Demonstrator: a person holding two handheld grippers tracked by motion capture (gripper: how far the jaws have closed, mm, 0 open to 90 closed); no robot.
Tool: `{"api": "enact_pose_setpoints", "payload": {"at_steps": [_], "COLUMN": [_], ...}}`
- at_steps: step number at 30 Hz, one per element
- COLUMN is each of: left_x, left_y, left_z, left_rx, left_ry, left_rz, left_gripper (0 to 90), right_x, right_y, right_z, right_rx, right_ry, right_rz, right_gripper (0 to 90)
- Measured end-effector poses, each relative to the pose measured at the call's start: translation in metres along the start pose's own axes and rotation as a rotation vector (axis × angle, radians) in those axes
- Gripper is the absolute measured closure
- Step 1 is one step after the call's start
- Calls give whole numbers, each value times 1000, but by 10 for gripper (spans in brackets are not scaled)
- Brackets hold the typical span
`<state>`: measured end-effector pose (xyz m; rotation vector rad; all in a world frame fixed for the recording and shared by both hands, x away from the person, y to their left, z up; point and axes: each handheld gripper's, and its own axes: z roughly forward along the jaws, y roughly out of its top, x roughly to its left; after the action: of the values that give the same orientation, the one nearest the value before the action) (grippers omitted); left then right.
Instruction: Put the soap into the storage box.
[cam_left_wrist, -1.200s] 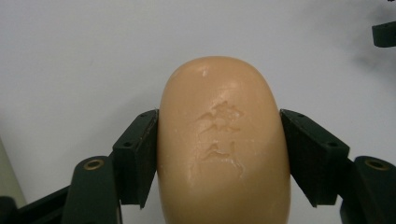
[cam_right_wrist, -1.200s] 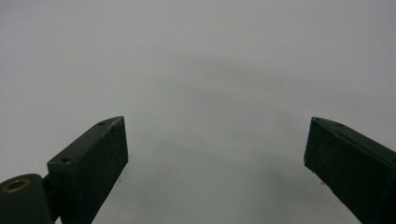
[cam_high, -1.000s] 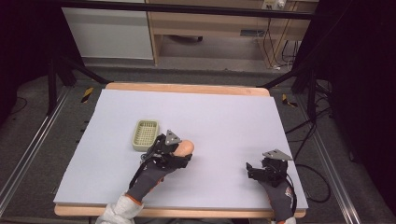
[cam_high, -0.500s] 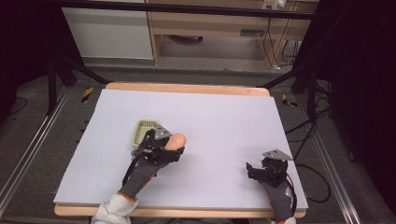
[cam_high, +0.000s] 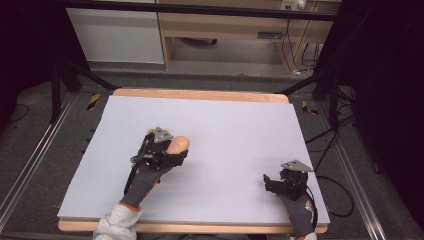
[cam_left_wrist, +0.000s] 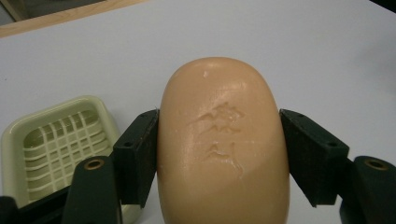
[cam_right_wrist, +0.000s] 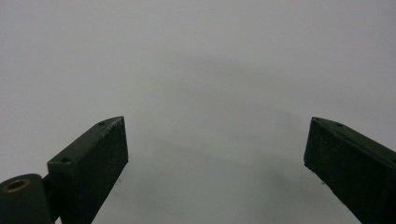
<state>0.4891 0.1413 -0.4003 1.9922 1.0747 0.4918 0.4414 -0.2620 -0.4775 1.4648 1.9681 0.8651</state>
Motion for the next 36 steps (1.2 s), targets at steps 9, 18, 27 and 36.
{"api": "enact_pose_setpoints", "payload": {"at_steps": [9, 18, 27, 36], "left_x": [15, 33, 49, 62], "left_y": [1, -1, -2, -5], "left_z": [-1, 1, 5, 12], "left_rx": [-6, 1, 8, 29], "left_ry": [39, 82, 105, 137], "left_rz": [-25, -58, -93, -112], "left_gripper": [314, 314, 315, 315], "right_x": [0, 0, 0, 1], "right_y": [0, 1, 1, 1], "right_z": [0, -1, -1, -1], "right_rx": [-3, -13, -16, -18], "right_ry": [-2, -7, -7, -6], "right_rz": [-2, -4, -4, -3], "right_gripper": [66, 66, 66, 66]}}
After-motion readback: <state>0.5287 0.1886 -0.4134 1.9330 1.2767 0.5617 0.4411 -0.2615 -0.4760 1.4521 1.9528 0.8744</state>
